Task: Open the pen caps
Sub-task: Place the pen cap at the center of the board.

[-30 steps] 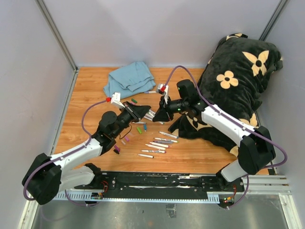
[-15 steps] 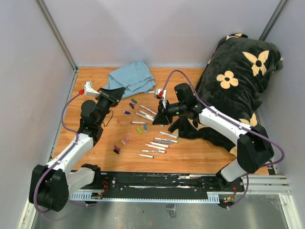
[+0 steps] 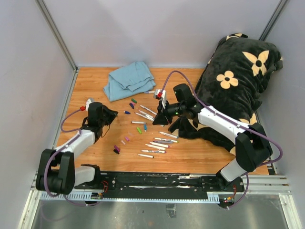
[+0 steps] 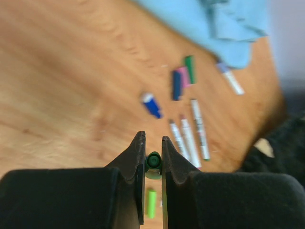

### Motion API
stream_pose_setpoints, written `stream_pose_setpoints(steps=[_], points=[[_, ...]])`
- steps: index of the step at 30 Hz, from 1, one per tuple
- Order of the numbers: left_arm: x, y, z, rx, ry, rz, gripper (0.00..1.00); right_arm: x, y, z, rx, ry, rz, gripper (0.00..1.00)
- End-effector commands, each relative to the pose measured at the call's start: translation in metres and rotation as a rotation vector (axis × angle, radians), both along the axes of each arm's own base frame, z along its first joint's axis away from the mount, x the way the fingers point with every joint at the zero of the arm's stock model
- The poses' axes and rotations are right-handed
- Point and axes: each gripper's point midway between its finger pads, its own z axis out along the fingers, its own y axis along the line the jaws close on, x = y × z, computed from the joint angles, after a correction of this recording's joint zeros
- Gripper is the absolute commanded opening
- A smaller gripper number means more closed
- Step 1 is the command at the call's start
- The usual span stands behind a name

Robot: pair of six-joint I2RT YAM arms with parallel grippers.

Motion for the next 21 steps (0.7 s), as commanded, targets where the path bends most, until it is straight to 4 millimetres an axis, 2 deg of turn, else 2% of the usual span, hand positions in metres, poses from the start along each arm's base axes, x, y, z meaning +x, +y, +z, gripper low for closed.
stream_pose_setpoints(steps=[1,5,14,21], points=[[-0.006,0.013,-0.045,0.044,0.221,0.041,0.00,-0.003,0.002,-0.005,-0.017,-0.010,0.010,0.01],[0.000,0.016,-0.061,0.071,0.277,0.043,0.00,-0.003,0.001,-0.005,-0.020,-0.010,0.008,0.01],[0.022,0.027,-0.077,0.102,0.324,0.055,0.04,-0.003,0.001,-0.007,-0.025,-0.007,0.006,0.01],[0.034,0.033,-0.078,0.099,0.325,0.084,0.31,0.000,0.002,-0.011,-0.033,0.011,-0.008,0.01]])
